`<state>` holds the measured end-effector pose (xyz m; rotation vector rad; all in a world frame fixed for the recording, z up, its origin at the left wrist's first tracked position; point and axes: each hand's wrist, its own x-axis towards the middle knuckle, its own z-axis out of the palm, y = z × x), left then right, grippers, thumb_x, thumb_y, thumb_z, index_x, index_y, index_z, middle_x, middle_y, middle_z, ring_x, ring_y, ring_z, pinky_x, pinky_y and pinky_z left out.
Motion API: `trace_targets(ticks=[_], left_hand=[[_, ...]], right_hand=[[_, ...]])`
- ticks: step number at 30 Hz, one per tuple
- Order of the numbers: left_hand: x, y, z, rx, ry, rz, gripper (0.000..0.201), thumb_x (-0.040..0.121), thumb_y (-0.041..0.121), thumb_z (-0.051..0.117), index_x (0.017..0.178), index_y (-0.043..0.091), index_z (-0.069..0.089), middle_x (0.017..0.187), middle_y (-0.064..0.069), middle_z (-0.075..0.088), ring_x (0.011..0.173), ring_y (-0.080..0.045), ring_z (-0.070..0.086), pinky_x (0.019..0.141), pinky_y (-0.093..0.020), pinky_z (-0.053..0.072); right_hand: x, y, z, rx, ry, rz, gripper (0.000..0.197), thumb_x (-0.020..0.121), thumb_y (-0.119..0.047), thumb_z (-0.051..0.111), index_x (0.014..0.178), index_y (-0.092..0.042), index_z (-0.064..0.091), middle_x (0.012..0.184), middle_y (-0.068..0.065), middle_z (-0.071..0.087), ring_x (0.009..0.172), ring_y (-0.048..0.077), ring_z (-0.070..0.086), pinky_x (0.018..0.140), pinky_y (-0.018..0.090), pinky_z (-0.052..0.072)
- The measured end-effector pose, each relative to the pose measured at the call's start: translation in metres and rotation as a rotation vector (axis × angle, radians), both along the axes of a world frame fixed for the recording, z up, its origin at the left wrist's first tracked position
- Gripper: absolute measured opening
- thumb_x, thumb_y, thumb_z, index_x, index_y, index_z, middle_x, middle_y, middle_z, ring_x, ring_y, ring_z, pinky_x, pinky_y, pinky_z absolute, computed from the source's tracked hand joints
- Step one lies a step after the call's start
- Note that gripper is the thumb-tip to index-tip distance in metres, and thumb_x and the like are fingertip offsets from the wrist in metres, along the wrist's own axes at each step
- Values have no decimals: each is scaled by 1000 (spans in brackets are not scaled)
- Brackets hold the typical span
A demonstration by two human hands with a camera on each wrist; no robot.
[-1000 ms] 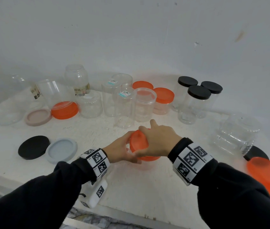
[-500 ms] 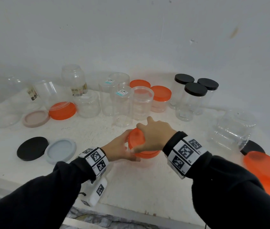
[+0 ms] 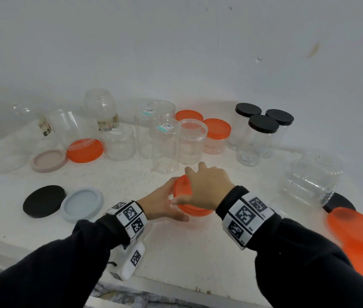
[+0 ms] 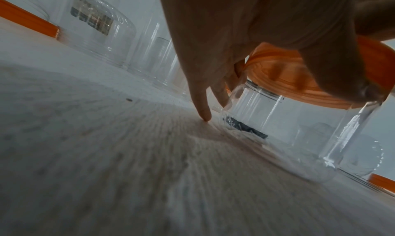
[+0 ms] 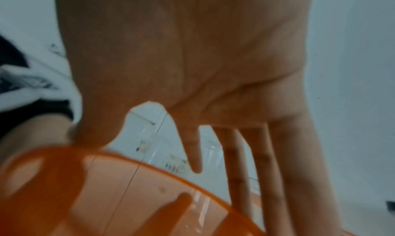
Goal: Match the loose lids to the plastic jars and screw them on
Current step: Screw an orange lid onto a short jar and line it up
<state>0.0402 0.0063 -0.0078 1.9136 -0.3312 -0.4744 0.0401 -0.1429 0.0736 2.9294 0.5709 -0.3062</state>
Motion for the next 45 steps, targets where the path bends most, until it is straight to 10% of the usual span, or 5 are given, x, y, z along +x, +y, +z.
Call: trace_targets(ticks=[8, 15, 21, 27, 45], left_hand=[[-2, -1, 1, -53, -3, 20, 106, 40, 39, 85, 134, 26, 36, 129, 17, 42, 125, -5, 41, 104, -44, 41], [1, 0, 0, -37, -12, 32, 98, 48, 26, 87, 128, 35, 32, 129, 12, 47, 125, -6, 43, 101, -36, 42], [0, 0, -1, -70, -19, 28, 97, 50, 25, 89, 128, 31, 33, 127, 16, 45, 122, -1, 42, 87, -16, 43], [3, 2, -3, -111, -3, 43, 85, 58, 3, 86, 124, 29, 39, 124, 15, 49, 118, 4, 45, 80, -13, 46], [-1, -1, -2, -23, -61, 60, 78, 53, 9, 90, 114, 27, 44, 113, 9, 57, 107, -6, 56, 88, -24, 49]], right_hand=[[9, -13, 18, 33, 328, 221, 90, 69, -26, 78, 135, -54, 24, 143, -8, 18, 124, 25, 27, 91, 49, 47], [4, -6, 7, 26, 25, 93, 96, 69, -65, 65, 144, -22, 21, 131, 6, 42, 109, 28, 52, 82, 35, 44], [6, -17, 6, 98, 227, 204, 85, 75, -54, 68, 143, -46, 17, 148, -1, 22, 125, 28, 37, 99, 42, 42], [-1, -18, -2, 98, 40, 183, 76, 77, -66, 56, 142, -47, 22, 141, -2, 36, 114, 26, 43, 87, 34, 40], [-22, -15, -15, 91, -45, 55, 75, 81, -69, 43, 145, -36, 23, 146, 4, 30, 119, 32, 38, 89, 35, 41]])
